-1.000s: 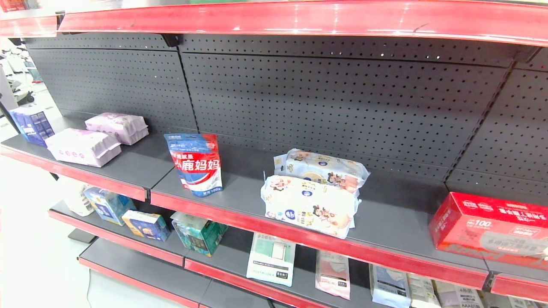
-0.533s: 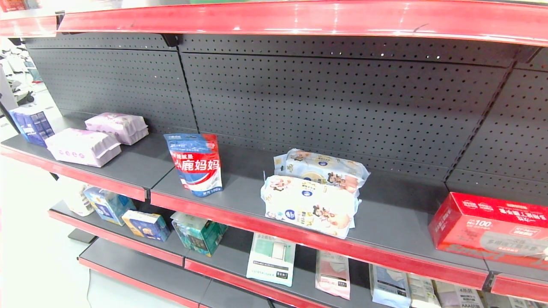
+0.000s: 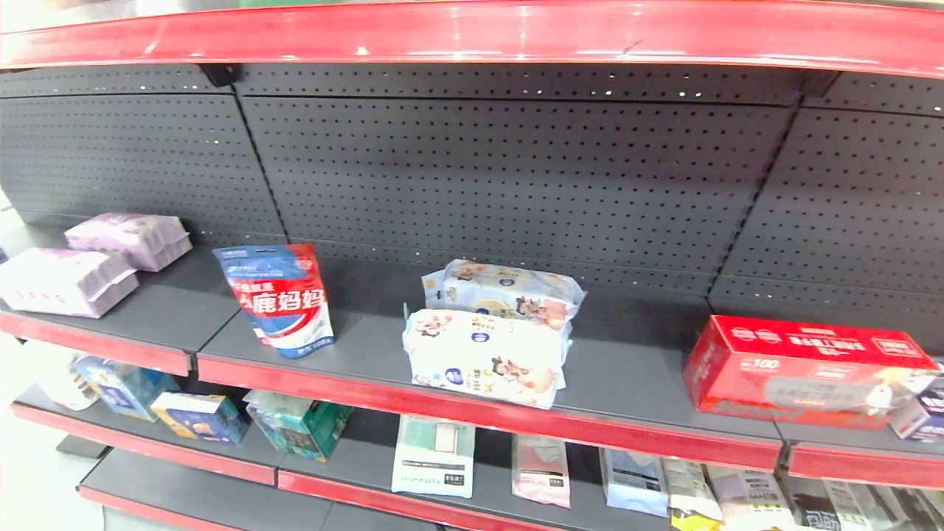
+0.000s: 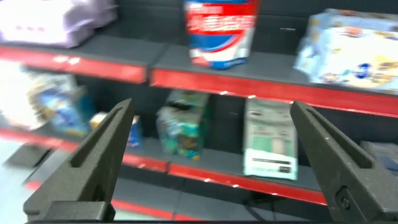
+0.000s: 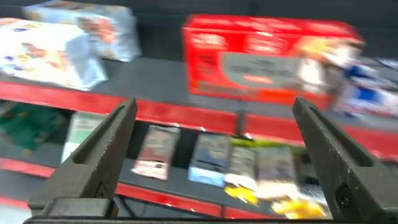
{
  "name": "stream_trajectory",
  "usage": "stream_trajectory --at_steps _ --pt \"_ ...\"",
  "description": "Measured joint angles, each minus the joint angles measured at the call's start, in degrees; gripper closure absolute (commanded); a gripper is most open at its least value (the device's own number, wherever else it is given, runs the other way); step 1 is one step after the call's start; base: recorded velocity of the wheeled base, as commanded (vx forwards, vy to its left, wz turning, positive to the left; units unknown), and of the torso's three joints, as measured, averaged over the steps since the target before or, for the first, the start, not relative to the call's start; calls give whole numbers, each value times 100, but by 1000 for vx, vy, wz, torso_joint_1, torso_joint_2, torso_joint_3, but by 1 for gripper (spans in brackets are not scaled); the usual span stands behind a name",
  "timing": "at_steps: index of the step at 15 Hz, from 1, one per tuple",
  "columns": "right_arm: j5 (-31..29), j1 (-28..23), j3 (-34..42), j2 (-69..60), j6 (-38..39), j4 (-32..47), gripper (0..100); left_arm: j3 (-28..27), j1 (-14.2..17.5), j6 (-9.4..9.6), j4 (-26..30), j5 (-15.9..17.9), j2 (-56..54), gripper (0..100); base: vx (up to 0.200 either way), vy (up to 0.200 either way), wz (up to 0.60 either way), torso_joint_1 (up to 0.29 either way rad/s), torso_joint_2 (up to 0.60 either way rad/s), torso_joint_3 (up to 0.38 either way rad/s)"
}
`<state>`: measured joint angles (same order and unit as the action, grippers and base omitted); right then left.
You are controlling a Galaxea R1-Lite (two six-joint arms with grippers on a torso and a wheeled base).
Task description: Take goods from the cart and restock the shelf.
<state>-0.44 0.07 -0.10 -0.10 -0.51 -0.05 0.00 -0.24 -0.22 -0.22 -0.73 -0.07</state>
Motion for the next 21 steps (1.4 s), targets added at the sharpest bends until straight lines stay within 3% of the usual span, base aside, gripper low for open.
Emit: stream_trajectory --at_steps 5,10,12,14,15,18,21 --pt "0 -7 0 2 0 -2 0 0 -2 6 0 2 0 0 0 0 -600 2 3 4" --pt "0 0 0 2 0 5 0 -5 2 4 -5 -22 45 0 0 0 0 0 0 0" --pt "0 -7 0 2 0 0 0 -333 -5 -90 22 -88 291 0 0 0 0 0 0 0" --pt "0 -7 0 2 0 -5 0 -1039 -5 -377 32 -219 1037 0 0 0 0 0 0 0" --pt "0 -7 0 2 0 -2 0 -1419 2 -429 76 -345 1586 0 0 0 0 0 0 0" --pt "0 -7 0 2 2 -2 0 -2260 230 -328 355 -923 3461 0 0 0 0 0 0 0" --pt "0 -7 0 2 0 -2 0 -2662 561 -212 492 -1243 5129 0 0 0 0 0 0 0"
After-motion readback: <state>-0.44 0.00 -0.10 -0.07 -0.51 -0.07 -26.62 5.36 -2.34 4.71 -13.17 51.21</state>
